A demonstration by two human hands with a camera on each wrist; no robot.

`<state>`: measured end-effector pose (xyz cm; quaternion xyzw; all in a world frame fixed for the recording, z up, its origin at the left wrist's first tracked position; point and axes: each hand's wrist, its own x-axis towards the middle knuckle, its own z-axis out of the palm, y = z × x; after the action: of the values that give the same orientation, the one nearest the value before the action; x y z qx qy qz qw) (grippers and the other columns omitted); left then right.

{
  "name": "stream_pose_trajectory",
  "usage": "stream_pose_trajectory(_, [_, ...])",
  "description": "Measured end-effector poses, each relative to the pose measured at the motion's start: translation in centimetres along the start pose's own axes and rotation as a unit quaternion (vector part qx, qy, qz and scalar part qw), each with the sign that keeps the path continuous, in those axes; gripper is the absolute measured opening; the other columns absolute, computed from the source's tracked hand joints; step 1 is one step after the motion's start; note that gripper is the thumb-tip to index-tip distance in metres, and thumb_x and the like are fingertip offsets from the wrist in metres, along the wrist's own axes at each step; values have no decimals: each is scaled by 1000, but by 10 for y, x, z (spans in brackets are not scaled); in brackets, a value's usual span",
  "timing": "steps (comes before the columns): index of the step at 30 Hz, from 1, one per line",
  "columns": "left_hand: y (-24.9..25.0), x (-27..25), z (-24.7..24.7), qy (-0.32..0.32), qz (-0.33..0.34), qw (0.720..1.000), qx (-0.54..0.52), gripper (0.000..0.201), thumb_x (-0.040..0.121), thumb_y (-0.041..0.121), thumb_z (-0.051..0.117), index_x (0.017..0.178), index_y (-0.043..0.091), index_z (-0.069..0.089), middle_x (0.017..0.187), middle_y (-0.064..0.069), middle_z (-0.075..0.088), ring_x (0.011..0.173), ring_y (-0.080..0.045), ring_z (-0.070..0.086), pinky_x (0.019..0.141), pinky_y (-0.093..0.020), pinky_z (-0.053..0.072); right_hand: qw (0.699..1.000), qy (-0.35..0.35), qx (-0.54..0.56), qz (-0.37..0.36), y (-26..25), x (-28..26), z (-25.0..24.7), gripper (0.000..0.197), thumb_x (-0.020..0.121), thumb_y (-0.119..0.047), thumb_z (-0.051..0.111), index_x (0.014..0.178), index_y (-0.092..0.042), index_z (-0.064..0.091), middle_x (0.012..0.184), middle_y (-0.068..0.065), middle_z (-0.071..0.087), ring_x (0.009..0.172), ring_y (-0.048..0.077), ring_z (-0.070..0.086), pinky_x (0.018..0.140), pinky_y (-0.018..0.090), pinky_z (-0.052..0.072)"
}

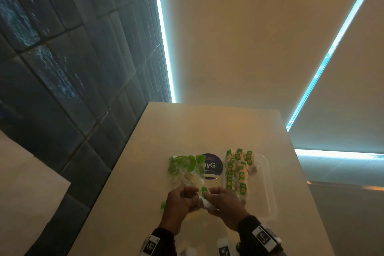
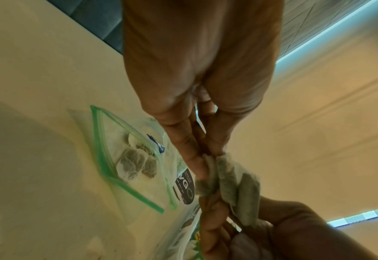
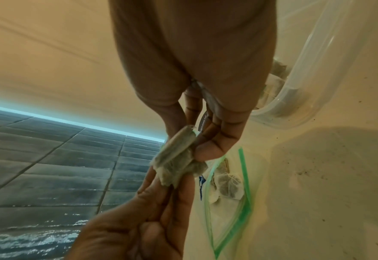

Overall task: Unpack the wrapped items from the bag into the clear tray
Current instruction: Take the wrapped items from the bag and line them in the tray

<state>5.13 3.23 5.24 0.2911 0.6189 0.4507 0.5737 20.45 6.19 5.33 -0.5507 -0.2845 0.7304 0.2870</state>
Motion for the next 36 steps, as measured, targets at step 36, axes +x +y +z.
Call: stream_pose_trajectory(36, [-47, 21, -14, -8, 24, 954, 297, 32, 69, 6, 76, 94, 26, 74, 104, 10, 71, 98, -8, 65, 94, -26, 52, 933, 301, -137, -145, -41, 27, -119, 14, 79, -19, 78, 87, -8, 74, 73, 10, 72, 58, 18, 61, 52, 32, 52])
